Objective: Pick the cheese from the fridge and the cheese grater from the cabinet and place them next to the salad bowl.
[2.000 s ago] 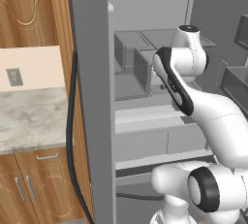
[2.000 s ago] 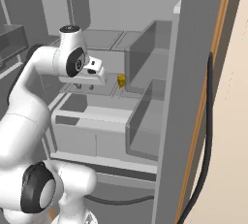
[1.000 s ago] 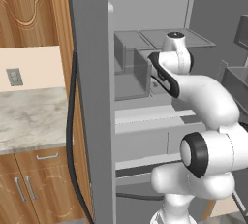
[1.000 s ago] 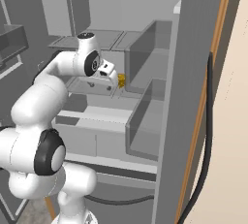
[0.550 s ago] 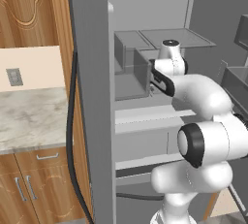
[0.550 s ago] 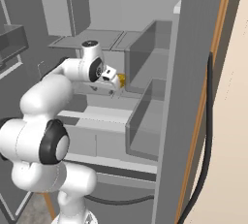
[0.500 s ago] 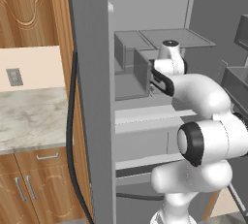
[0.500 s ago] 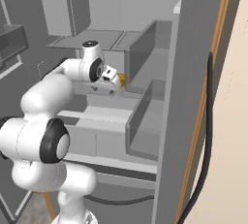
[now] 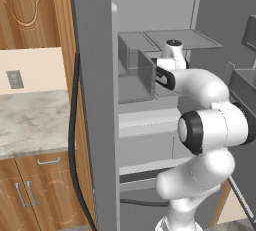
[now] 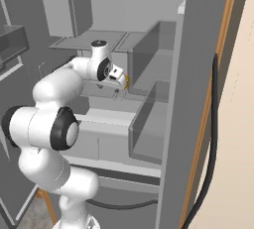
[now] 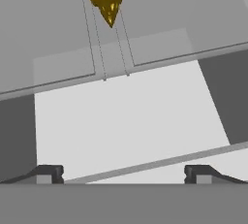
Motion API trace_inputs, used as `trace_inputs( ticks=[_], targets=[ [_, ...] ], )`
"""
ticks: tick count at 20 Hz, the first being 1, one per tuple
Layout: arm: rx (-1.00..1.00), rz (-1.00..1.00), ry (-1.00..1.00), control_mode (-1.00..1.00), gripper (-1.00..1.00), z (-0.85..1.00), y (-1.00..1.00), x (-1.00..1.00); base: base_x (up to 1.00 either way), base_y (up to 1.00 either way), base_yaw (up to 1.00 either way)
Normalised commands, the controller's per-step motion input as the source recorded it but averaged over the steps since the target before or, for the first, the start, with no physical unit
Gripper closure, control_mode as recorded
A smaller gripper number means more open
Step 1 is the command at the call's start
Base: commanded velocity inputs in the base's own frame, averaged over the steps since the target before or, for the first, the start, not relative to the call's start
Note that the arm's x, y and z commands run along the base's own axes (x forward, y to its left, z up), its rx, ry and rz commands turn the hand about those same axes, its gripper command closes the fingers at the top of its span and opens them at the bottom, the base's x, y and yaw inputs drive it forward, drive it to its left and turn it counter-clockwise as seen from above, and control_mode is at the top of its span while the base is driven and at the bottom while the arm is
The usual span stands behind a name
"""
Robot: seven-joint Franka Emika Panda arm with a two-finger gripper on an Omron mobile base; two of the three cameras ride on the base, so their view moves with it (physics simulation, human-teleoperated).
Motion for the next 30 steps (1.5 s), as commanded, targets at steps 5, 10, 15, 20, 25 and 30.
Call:
trace_inputs(
  ticks=[5,10,15,20,25,30],
  targets=[
    [0.0,0.0,0.0,-1.0,-1.0,-0.22,0.0,0.31,0.0,0.0,0.0],
    [0.0,0.0,0.0,-1.0,-1.0,-0.37,0.0,0.29,0.0,0.0,0.0],
    [0.0,0.01,0.0,-1.0,-1.0,-0.34,0.0,0.28,0.0,0.0,0.0],
    [0.0,0.02,0.0,-1.0,-1.0,-0.21,0.0,0.36,0.0,0.0,0.0],
    [0.0,0.0,0.0,-1.0,-1.0,-0.01,-0.01,0.55,0.0,0.0,0.0],
    [0.0,0.0,0.0,-1.0,-1.0,-0.03,-0.05,0.53,0.0,0.0,0.0]
  ],
)
